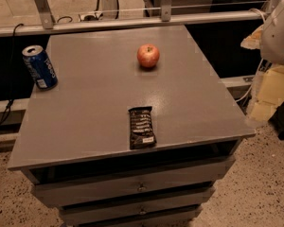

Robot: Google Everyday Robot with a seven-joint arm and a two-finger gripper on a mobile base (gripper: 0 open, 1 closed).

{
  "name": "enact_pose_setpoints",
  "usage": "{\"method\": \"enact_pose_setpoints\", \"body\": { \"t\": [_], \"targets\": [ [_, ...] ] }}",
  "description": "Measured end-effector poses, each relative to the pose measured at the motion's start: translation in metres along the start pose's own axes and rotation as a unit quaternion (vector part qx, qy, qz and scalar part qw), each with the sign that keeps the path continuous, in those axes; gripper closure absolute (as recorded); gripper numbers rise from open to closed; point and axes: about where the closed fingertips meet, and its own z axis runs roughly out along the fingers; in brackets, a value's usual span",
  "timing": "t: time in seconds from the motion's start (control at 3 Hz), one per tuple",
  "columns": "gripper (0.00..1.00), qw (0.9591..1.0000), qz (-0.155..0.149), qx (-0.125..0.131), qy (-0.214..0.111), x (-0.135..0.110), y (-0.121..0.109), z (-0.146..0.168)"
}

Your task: Pick apple

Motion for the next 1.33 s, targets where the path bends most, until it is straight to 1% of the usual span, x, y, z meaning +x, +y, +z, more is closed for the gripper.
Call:
{"method": "enact_pose_setpoints", "body": {
  "t": [0.33, 0.67, 1.0, 1.33],
  "targets": [
    [0.0, 1.0, 0.0, 0.0, 0.0, 0.0, 0.0, 0.0],
    [0.0, 0.9997, 0.003, -0.001, -0.025, -0.01, -0.01, 0.011],
    [0.0, 0.9974, 0.012, -0.003, -0.071, -0.033, -0.044, 0.035],
    [0.0, 0.9928, 0.027, 0.001, -0.117, -0.059, -0.095, 0.063]
  ]
}}
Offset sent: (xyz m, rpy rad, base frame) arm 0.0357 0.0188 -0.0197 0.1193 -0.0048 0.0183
